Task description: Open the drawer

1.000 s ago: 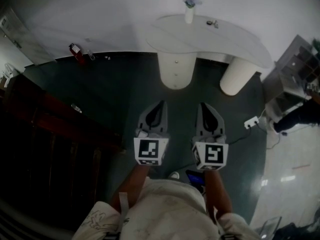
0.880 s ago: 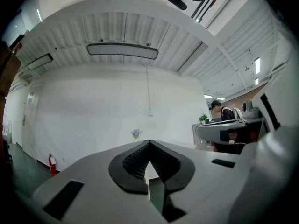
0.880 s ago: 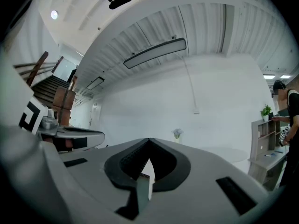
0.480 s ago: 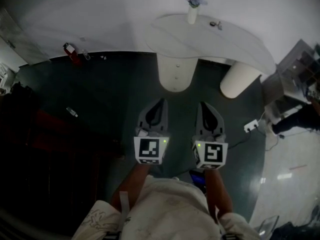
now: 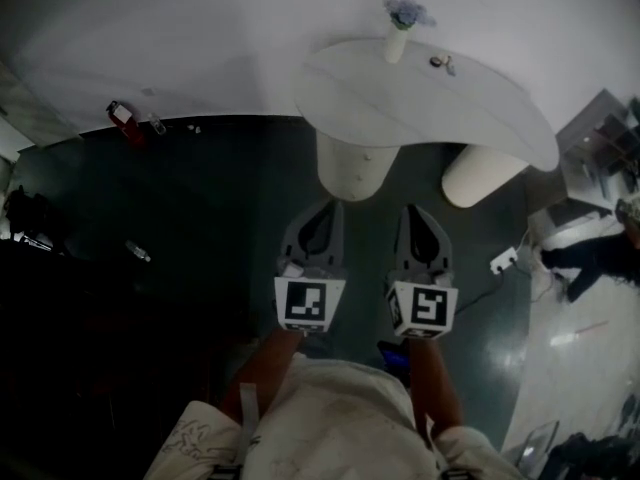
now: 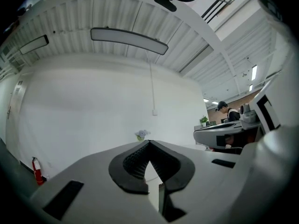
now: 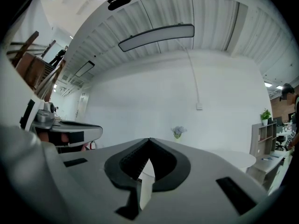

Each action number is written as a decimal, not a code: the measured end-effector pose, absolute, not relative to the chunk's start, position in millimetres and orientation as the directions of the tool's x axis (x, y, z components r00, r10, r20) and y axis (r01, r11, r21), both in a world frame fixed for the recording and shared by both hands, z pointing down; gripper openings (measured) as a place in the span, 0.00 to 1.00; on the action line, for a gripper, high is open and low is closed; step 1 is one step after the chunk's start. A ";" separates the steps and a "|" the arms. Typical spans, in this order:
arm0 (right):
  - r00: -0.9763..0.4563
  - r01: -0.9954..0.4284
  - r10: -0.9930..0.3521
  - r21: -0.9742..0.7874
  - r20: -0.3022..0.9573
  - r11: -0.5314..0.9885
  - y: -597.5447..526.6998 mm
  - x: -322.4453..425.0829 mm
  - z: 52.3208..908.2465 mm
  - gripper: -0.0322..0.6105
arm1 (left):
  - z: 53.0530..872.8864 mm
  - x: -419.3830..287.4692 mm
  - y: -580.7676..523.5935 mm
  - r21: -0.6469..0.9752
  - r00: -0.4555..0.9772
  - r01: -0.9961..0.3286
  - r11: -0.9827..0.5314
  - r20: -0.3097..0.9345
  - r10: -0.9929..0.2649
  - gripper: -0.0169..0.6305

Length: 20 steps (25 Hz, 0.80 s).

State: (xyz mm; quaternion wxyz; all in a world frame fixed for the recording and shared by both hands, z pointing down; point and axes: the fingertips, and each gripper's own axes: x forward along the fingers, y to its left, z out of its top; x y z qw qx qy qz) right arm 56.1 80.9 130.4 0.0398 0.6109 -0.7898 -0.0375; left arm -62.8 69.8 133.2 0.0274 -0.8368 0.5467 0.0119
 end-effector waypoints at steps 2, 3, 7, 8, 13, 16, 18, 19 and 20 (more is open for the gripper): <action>-0.234 -0.965 -0.972 0.116 0.014 0.234 63.4 52.1 129.1 0.05 | 134.5 -69.2 52.7 -0.017 0.407 -0.914 -0.406 -0.046 -0.912 0.03; -0.229 -0.966 -0.973 0.120 0.010 0.228 56.0 50.4 128.6 0.05 | 134.8 -72.5 44.9 -0.013 0.407 -0.914 -0.406 -0.047 -0.912 0.03; -0.227 -0.966 -0.974 0.129 0.002 0.225 33.6 45.5 132.5 0.05 | 141.1 -79.0 20.1 -0.021 0.404 -0.915 -0.403 -0.038 -0.914 0.03; -0.229 -0.965 -0.973 0.129 0.002 0.228 26.9 45.8 134.8 0.05 | 143.0 -77.9 13.1 -0.024 0.403 -0.915 -0.402 -0.036 -0.915 0.03; -0.237 -0.966 -0.971 0.097 0.021 0.238 -13.1 60.1 151.8 0.05 | 150.0 -59.3 -23.2 -0.043 0.396 -0.918 -0.395 -0.033 -0.918 0.03; -0.252 -0.963 -0.968 0.089 0.022 0.253 -43.6 75.6 157.5 0.05 | 147.7 -44.3 -49.9 -0.040 0.376 -0.927 -0.374 -0.040 -0.926 0.03; -0.265 -0.960 -0.964 0.085 0.025 0.266 -63.1 85.6 160.0 0.05 | 147.5 -35.5 -68.8 -0.039 0.358 -0.933 -0.357 -0.034 -0.933 0.03; -0.272 -0.958 -0.962 0.084 0.026 0.273 -72.8 90.7 161.3 0.05 | 148.4 -31.0 -78.7 -0.035 0.350 -0.936 -0.349 -0.027 -0.936 0.03; -0.280 -0.956 -0.960 0.083 0.027 0.281 -81.9 96.2 162.4 0.05 | 149.4 -26.0 -88.3 -0.033 0.343 -0.939 -0.342 -0.021 -0.939 0.03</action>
